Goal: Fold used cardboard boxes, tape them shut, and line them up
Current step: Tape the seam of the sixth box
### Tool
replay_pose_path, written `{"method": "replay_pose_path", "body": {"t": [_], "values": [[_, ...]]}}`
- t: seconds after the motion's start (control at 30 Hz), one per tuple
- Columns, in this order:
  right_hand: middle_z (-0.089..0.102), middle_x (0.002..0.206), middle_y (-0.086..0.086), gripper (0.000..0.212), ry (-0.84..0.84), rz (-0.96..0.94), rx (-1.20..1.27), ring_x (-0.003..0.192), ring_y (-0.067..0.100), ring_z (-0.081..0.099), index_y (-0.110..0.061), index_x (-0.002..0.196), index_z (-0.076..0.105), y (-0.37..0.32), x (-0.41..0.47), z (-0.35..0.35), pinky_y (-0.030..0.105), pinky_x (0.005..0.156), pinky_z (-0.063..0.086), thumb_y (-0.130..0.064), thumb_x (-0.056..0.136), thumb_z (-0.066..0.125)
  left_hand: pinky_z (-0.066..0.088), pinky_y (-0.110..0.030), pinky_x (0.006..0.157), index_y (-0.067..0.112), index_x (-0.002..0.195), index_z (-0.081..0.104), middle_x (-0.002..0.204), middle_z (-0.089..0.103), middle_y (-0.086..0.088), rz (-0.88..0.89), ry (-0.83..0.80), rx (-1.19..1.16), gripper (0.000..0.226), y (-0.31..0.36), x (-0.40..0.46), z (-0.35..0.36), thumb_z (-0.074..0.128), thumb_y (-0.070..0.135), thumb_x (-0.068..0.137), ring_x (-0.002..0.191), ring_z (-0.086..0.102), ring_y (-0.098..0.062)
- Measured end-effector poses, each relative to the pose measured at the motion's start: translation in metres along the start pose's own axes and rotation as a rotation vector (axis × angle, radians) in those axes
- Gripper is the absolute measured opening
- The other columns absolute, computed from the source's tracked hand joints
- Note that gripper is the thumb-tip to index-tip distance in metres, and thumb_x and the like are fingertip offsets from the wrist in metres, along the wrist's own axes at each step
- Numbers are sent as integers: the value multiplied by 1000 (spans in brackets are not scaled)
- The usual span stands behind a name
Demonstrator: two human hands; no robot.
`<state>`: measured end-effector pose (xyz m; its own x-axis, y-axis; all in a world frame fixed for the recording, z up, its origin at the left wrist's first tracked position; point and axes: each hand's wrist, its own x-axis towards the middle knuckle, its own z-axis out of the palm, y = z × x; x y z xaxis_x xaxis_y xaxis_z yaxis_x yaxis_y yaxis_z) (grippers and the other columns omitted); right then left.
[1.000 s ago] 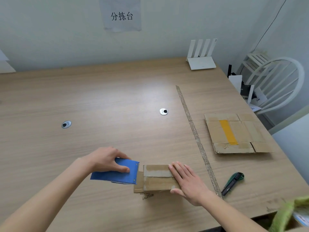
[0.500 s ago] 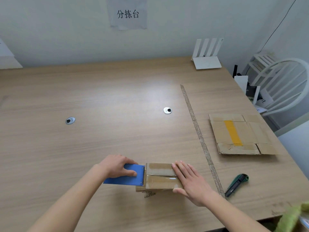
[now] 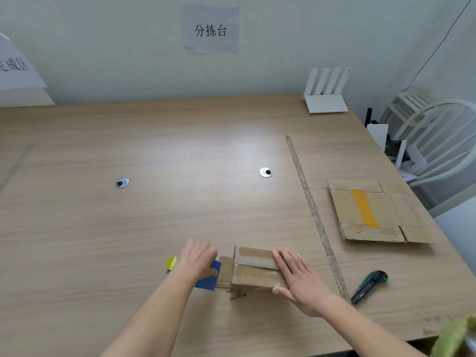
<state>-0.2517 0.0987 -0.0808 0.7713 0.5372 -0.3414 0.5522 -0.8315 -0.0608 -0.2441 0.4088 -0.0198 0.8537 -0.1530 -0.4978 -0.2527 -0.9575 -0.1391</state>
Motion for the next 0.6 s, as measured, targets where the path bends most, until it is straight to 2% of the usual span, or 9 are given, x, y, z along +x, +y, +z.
{"method": "replay_pose_path", "body": {"t": [0.07, 0.17, 0.23, 0.33, 0.4, 0.47, 0.53, 0.6], "values": [[44, 156, 6, 83, 6, 19, -4, 146, 20, 27, -11, 156, 35, 0, -1, 0, 35, 117, 11, -72, 100, 23, 45, -36, 66, 21, 89, 56, 78, 59, -5, -75, 57, -127, 33, -1, -5, 28, 49, 53, 86, 85, 62, -33], [40, 158, 5, 83, 6, -8, 3, 148, 20, 24, -11, 157, 31, -1, -1, 1, 34, 118, 8, -71, 100, 24, 40, -33, 61, 34, 119, 56, 92, 69, 0, -157, 200, -215, 45, -14, -15, 60, 39, 62, 89, 87, 66, -26], [38, 159, 5, 84, 7, -6, 3, 149, 19, 21, -11, 158, 28, -1, -2, 0, 34, 119, 6, -71, 100, 24, 38, -32, 60, 46, 135, 49, 97, 71, 5, -208, 290, -319, 46, -22, -22, 73, 42, 65, 94, 91, 67, -23], [33, 162, 4, 85, 4, -5, 42, 151, 17, 13, -14, 161, 20, 0, 1, 4, 33, 119, 4, -72, 100, 23, 39, -30, 55, 53, 143, 37, 95, 68, 8, -281, 398, -412, 51, -32, -30, 97, 52, 59, 95, 84, 66, -21], [18, 168, 2, 87, 19, -20, 63, 154, 14, 0, -18, 163, 5, 0, 2, 9, 33, 121, -2, -75, 98, 16, 32, -26, 44, 51, 140, 37, 76, 60, 4, -319, 441, -422, 67, -31, -32, 118, 74, 47, 84, 59, 62, -24], [-3, 169, -3, 89, 54, -35, 81, 153, 11, -15, -24, 160, -10, 2, 3, 12, 33, 122, -8, -80, 93, 6, 22, -22, 40, 44, 138, 47, 60, 47, 3, -376, 456, -413, 78, -26, -33, 138, 88, 35, 72, 40, 49, -24], [-14, 168, -5, 91, 59, -41, 76, 152, 11, -22, -25, 157, -20, 1, 3, 13, 34, 123, -10, -82, 88, -2, 21, -24, 42, 36, 138, 57, 60, 43, 1, -408, 512, -373, 78, -20, -34, 149, 90, 29, 68, 40, 45, -24], [-19, 167, -6, 93, 49, -34, 76, 151, 11, -25, -26, 155, -25, 0, 1, 13, 35, 123, -11, -83, 83, -9, 35, -29, 49, 27, 135, 62, 71, 54, -5, -408, 597, -327, 69, -11, -36, 146, 87, 29, 71, 54, 54, -28]]}}
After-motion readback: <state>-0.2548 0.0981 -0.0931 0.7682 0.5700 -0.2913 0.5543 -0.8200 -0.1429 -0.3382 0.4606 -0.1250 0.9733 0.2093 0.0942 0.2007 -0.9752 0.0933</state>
